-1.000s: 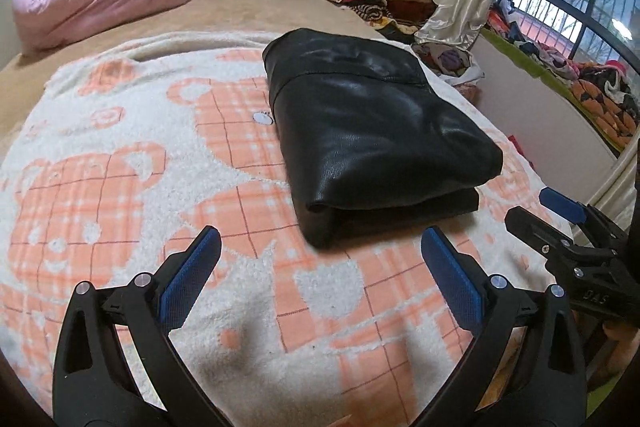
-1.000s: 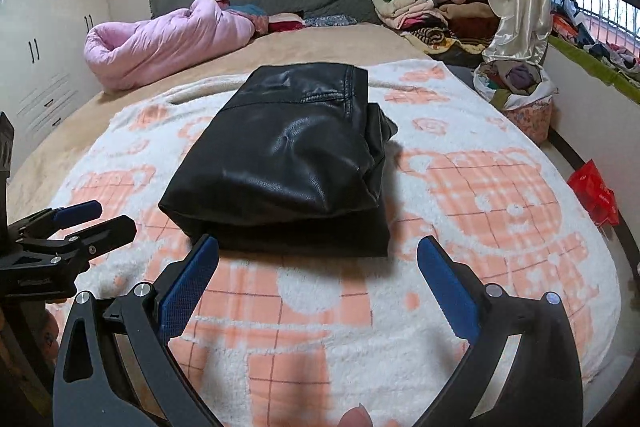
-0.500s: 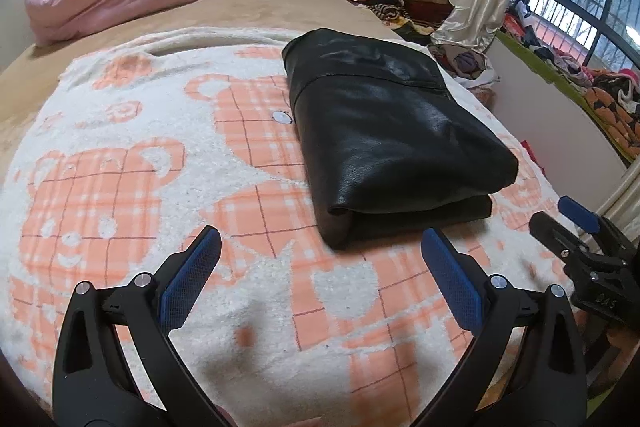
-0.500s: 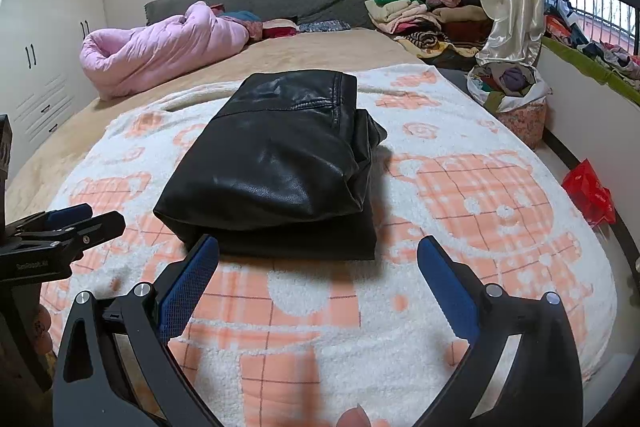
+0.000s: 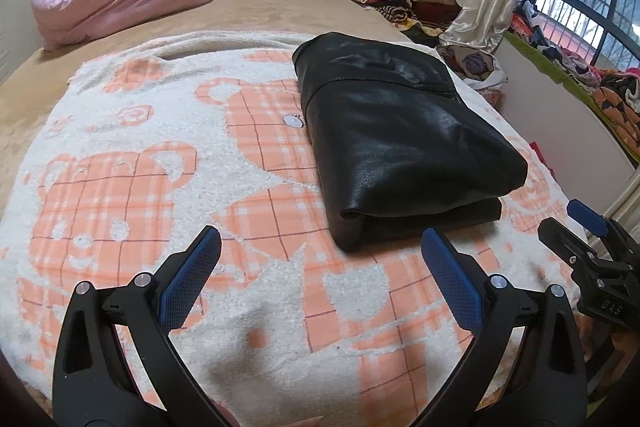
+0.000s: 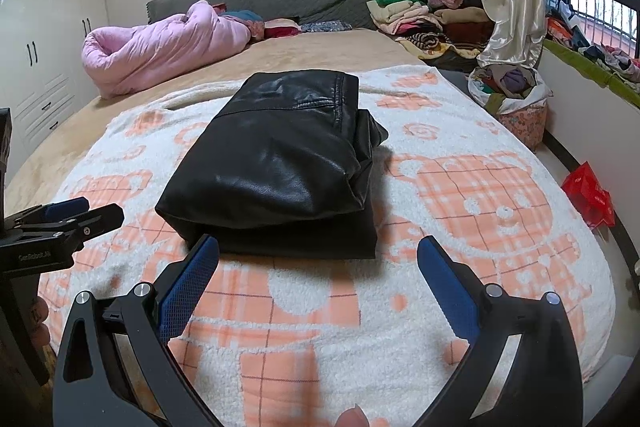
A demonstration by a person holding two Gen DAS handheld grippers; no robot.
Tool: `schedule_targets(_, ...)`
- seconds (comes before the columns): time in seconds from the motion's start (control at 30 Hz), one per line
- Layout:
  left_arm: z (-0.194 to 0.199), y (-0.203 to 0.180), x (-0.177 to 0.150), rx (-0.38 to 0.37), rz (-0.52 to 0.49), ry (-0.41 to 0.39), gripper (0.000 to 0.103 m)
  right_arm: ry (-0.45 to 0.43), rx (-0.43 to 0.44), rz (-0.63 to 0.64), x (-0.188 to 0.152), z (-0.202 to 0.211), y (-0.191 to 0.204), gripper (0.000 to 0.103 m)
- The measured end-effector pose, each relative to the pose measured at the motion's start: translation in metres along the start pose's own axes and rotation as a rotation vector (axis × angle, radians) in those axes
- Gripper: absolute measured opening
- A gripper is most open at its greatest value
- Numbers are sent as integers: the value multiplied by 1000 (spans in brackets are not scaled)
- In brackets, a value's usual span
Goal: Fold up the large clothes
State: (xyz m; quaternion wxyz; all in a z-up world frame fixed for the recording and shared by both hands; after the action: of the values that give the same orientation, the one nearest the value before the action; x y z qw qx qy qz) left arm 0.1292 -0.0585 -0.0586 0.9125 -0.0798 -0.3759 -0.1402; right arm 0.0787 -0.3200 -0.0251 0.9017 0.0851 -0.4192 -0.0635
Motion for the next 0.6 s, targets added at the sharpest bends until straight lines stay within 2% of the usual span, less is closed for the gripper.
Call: schedule_targets(0.6,1,2,0,10,-3,1,94,2,-3,-1,-1,0,-1,99)
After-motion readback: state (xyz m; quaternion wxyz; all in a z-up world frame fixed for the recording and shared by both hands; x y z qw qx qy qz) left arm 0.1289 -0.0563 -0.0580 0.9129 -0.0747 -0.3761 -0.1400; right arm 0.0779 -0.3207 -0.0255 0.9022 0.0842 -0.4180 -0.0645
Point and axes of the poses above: each gripper's, at about its wrist camera, not at the fingertips, and z roughly against the way its jaws point, y to its left, x to its top, the point moved 8 cm from there along -z, roughly the way its jaws point, and after that the axes turned 10 degrees about -z, right-handed, at the moved point
